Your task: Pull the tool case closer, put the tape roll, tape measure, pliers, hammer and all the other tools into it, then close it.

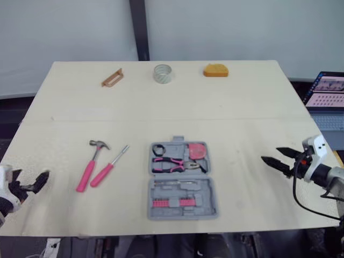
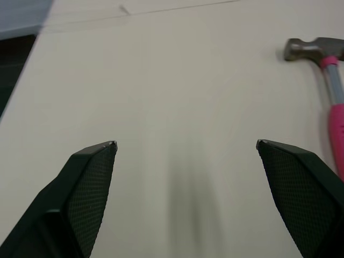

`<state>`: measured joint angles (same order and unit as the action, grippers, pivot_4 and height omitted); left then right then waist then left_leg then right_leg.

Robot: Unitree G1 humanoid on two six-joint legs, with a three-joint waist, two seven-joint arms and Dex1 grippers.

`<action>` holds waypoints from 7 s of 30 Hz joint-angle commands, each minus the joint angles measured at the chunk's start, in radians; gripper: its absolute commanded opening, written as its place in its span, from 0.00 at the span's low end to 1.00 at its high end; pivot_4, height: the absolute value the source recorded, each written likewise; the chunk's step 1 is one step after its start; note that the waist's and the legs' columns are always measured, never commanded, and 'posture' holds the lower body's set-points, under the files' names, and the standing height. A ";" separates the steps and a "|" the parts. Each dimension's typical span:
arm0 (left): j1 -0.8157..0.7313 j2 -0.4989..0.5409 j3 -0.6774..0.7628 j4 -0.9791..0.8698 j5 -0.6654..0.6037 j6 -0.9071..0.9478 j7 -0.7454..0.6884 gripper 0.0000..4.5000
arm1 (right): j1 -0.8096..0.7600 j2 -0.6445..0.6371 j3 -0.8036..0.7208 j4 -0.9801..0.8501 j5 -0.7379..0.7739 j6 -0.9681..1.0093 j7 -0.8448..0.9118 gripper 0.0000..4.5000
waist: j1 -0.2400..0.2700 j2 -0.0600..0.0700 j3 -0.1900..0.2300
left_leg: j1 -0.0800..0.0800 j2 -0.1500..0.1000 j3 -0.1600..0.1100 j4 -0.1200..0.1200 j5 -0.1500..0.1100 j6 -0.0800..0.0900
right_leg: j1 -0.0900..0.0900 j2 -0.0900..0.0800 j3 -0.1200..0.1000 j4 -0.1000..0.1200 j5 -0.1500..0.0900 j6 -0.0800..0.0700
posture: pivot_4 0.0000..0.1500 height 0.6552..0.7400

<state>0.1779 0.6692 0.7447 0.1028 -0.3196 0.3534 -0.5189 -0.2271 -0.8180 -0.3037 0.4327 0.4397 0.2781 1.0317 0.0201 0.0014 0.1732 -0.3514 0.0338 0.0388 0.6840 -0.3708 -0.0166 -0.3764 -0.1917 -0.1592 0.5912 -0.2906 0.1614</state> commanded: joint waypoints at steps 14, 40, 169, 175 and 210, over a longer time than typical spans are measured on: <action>-0.022 0.042 -0.026 0.021 -0.036 -0.088 -0.078 0.99 | 0.006 -0.030 -0.008 -0.090 0.017 0.009 0.062 1.00 | -0.002 0.000 0.000 | 0.000 0.000 0.000 0.000 0.000 0.000 | 0.000 0.000 0.000 0.000 0.000 0.000 | 1.00 1.00; -0.112 -0.028 -0.320 -0.189 -0.059 0.113 -0.052 0.99 | -0.213 0.076 0.302 -0.714 0.144 0.352 0.070 1.00 | 0.001 0.000 0.000 | 0.000 0.001 -0.001 0.000 0.000 0.000 | 0.000 0.000 0.000 0.000 0.000 0.000 | 1.00 1.00; -0.607 0.311 -0.747 -0.262 0.066 0.346 -0.434 0.01 | -0.128 0.003 0.316 -0.771 0.139 0.298 0.135 1.00 | 0.003 -0.005 0.003 | -0.002 0.001 0.000 0.000 0.000 -0.001 | -0.002 0.001 0.000 0.000 0.000 0.000 | 1.00 1.00; -0.672 0.328 -0.875 -0.403 0.055 0.447 -0.517 0.01 | -0.089 -0.042 0.304 -0.758 0.131 0.263 0.179 1.00 | 0.000 -0.005 0.003 | -0.002 0.001 0.000 -0.001 0.000 -0.001 | -0.003 0.001 0.000 0.000 0.000 0.000 | 1.00 1.00; -0.864 0.047 -1.353 -0.553 0.193 0.616 -0.439 0.01 | -0.107 -0.129 0.360 -0.692 0.092 0.206 0.349 1.00 | 0.010 -0.007 0.005 | -0.004 0.001 -0.001 0.003 0.000 0.000 | -0.002 0.002 0.000 0.000 0.000 0.000 | 1.00 1.00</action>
<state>-0.6733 0.7203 -0.6082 -0.4224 -0.1286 0.9674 -0.9596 -0.3322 -0.9380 0.0674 -0.2399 0.5257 0.4823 1.3710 0.0301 -0.0060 0.1785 -0.3553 0.0345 0.0376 0.6873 -0.3709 -0.0170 -0.3783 -0.1902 -0.1588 0.5913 -0.2903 0.1615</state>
